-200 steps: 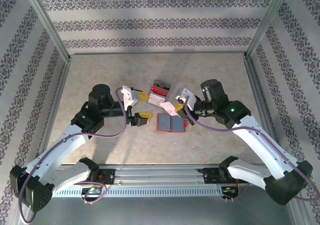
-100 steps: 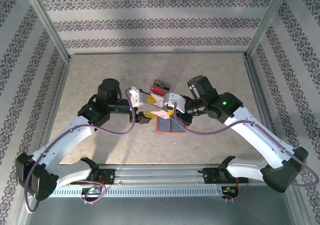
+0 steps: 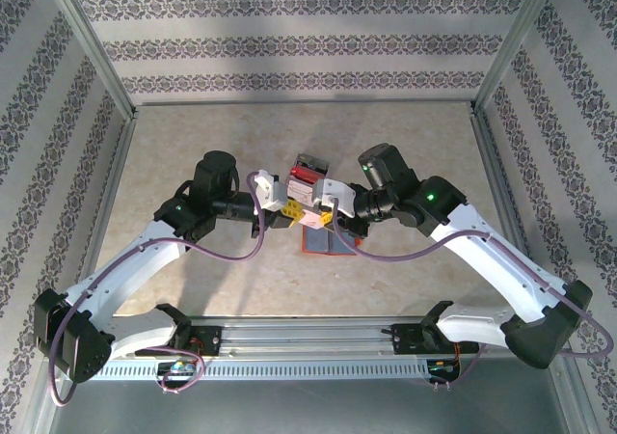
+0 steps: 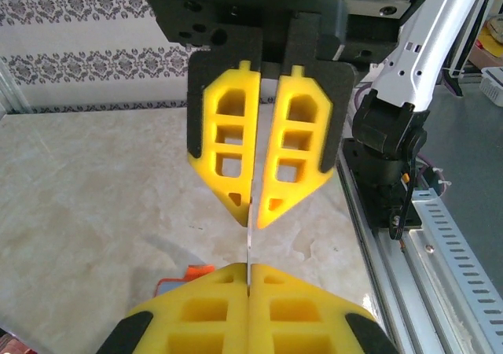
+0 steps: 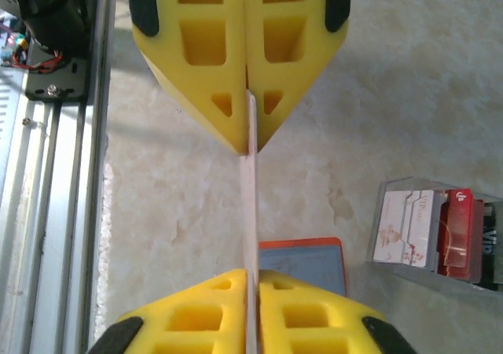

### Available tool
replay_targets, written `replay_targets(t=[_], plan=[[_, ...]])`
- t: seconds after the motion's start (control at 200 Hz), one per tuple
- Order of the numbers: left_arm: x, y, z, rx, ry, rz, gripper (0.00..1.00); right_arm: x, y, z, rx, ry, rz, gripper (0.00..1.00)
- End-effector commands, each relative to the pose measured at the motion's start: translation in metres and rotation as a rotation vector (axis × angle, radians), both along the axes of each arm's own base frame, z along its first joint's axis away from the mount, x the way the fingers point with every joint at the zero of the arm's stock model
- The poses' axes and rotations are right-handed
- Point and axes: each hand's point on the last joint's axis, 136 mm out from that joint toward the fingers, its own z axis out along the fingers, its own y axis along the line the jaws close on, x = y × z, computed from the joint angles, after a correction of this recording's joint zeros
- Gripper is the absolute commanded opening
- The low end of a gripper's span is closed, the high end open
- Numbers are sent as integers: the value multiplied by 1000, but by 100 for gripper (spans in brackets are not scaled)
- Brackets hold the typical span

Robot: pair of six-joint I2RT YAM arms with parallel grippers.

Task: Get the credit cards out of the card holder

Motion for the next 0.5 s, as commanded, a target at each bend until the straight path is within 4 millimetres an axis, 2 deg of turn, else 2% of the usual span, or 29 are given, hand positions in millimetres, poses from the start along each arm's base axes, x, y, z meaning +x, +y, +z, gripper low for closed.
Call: replay_targets(t=[0.0,0.105,0.3,0.495], plan=[[-8,-2,13,-42,-44,-29,0,-5,8,9,50,-17,48,22],[-9,-1,15,-55,-49,-28,0,-5,12,13,90,-16,61,30],[-10,-2,18,-76,-52,-27,0,-3,22,17,133,5,85,30],[-8,-2,19,-81,-59,-15,0,-3,26,16,139,29,95,17]])
